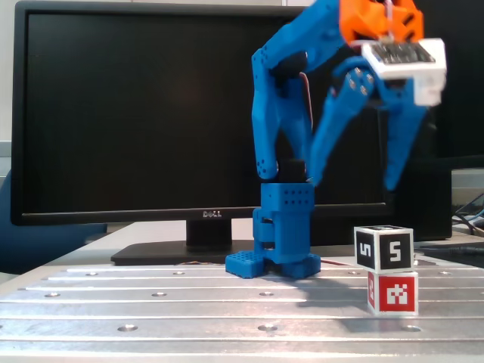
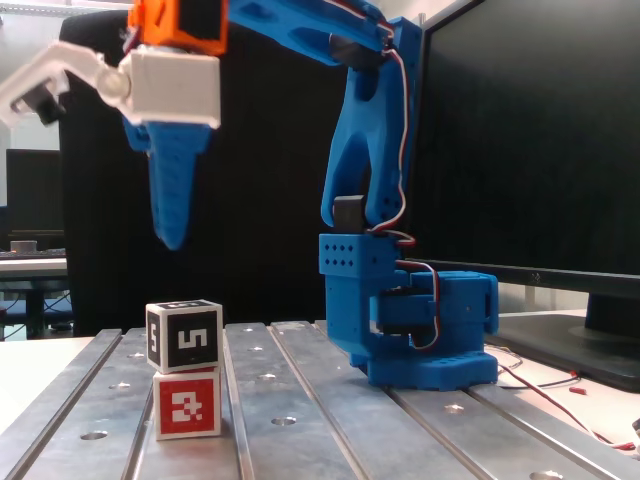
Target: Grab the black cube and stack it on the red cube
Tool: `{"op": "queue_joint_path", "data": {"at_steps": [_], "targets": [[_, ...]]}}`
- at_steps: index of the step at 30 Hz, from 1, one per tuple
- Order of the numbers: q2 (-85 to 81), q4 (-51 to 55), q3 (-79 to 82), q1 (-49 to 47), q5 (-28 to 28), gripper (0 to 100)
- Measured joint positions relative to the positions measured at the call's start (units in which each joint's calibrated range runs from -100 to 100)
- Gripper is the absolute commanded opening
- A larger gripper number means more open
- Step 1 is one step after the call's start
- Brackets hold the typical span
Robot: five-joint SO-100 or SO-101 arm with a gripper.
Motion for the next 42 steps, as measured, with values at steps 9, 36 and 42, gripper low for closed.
{"op": "queue_joint_path", "data": {"at_steps": [9,36,42], "targets": [[-0.1,-0.6,-0.8,11.6,17.7,32],[-11.9,-23.4,20.8,12.2,57.5,1],[-22.7,-31.3,32.6,11.7,59.0,1]]}}
